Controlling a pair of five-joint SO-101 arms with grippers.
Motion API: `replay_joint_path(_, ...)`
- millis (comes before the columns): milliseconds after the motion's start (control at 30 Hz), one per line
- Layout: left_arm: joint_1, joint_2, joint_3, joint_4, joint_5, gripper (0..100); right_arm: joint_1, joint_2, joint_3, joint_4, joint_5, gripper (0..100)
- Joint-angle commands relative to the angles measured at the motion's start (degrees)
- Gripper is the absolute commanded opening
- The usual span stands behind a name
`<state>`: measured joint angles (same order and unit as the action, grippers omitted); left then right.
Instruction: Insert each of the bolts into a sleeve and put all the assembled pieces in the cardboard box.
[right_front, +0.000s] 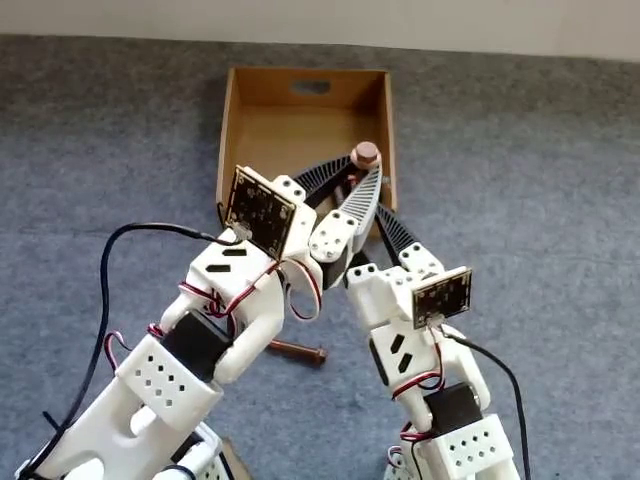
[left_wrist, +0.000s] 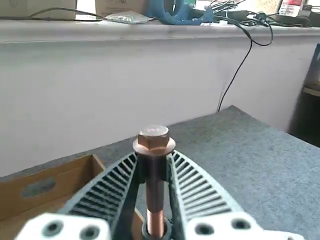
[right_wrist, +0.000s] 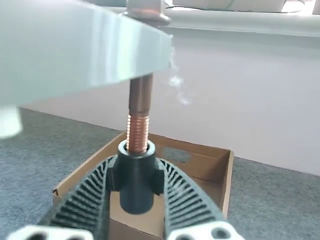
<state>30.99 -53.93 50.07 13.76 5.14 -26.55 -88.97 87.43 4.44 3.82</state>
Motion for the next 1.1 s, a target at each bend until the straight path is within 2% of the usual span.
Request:
replay_joint_path(0,-1.89,-0.31,0.22,2.64,-0.26,1,-0.22,-0.92,-0.75,-1.27,0.26,0.6)
replay_joint_path(567,-2.15,-0.40,2.33,6.77,-0.53,1,-0.13,-0.84,-0.66,-1.27,0.26,0.6)
replay_joint_path(633,-2.15,-0.40,2.15,8.09,-0.53,3,-0.13,-0.84,-0.66,-1.27,0.26,0.6)
replay_joint_path(767,-1.98,-0.40,0.40,12.84,-0.53,15,-0.13,-0.84,-0.66,-1.27,0.26,0.6)
replay_joint_path(1067,-1.71,-1.71,-0.04,19.08,-0.53,13,-0.13,-0.84,-0.40,-1.27,0.26,0.6)
